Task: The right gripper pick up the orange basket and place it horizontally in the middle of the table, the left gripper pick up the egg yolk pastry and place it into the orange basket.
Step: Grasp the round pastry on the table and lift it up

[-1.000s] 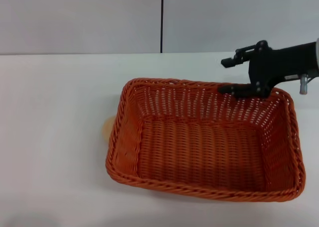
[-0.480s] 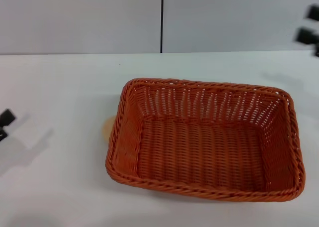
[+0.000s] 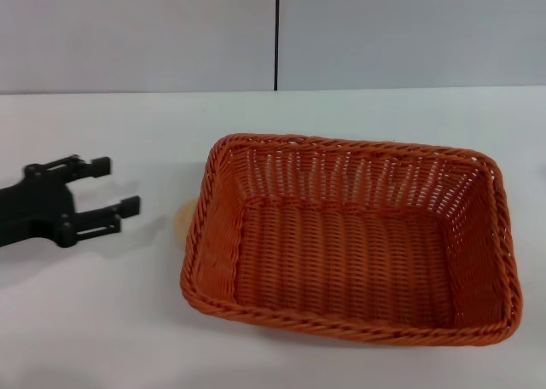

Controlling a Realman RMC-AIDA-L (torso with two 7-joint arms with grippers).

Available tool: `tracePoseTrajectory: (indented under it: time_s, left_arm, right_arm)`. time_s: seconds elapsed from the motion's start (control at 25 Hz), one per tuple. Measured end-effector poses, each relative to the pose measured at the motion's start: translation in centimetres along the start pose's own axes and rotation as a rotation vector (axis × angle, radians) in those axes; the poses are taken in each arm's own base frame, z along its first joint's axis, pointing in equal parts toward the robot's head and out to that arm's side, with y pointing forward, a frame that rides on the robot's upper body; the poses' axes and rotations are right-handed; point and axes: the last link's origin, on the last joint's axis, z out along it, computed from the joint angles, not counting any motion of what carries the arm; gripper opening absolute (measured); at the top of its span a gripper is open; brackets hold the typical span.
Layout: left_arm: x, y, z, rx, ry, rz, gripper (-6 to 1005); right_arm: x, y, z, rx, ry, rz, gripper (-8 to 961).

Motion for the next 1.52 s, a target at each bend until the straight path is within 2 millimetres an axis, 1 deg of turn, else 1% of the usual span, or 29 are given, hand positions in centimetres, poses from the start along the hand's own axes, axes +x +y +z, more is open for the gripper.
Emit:
tracePoseTrajectory:
  time_s: [0.04, 0.2, 0.4, 0.6, 0.76, 0.84, 0.96, 1.0, 1.04, 1.08, 1.2, 1.28, 1.52]
  left_arm:
    - [0.1, -0.1, 0.6, -0.013, -0.025, 0.009, 766]
    - [0.2, 0.0, 2.6, -0.051, -0.095, 0.049, 765]
    - [-0.6, 0.6, 4.4, -0.091, -0.158, 0.069, 764]
    - [-1.3, 1.1, 5.4, -0.104, -0.183, 0.065, 764]
    - [-1.3, 1.0, 5.5, -0.098, -0.174, 0.063, 763]
    - [-1.4, 1.1, 6.0, -0.089, -0.140, 0.061, 763]
    - [-1.4, 1.1, 6.0, -0.089, -0.140, 0.061, 762]
    - [-1.4, 1.2, 6.3, -0.089, -0.132, 0.062, 762]
    - [-1.4, 1.2, 6.3, -0.089, -0.132, 0.062, 762]
    - [-1.6, 1.4, 7.1, -0.094, -0.134, 0.066, 762]
    - [-1.6, 1.4, 7.1, -0.094, -0.134, 0.066, 761]
    - [-1.8, 1.6, 7.9, -0.106, -0.155, 0.075, 761]
    - [-1.7, 1.6, 8.2, -0.105, -0.156, 0.072, 760]
  right_arm:
    - [0.2, 0.0, -0.3, 0.005, -0.010, 0.014, 583]
    - [0.5, 0.1, -0.4, 0.007, -0.011, 0.025, 583]
    - [1.0, 0.1, -0.2, 0.001, -0.012, 0.049, 583]
    - [1.1, 0.1, 0.0, -0.005, -0.016, 0.058, 583]
    - [1.4, 0.1, 0.2, -0.008, -0.020, 0.075, 583]
    - [1.5, 0.0, 0.3, -0.010, -0.020, 0.081, 583]
    - [1.5, 0.0, 0.5, -0.013, -0.019, 0.081, 583]
    - [1.5, 0.0, 0.5, -0.013, -0.019, 0.081, 583]
    - [1.5, 0.0, 0.5, -0.014, -0.019, 0.080, 583]
    - [1.5, 0.0, 0.5, -0.014, -0.019, 0.080, 583]
    - [1.5, 0.0, 0.5, -0.013, -0.019, 0.080, 582]
    - [1.5, 0.0, 0.5, -0.013, -0.019, 0.081, 582]
    - [1.7, -0.1, 0.5, -0.007, -0.016, 0.085, 582]
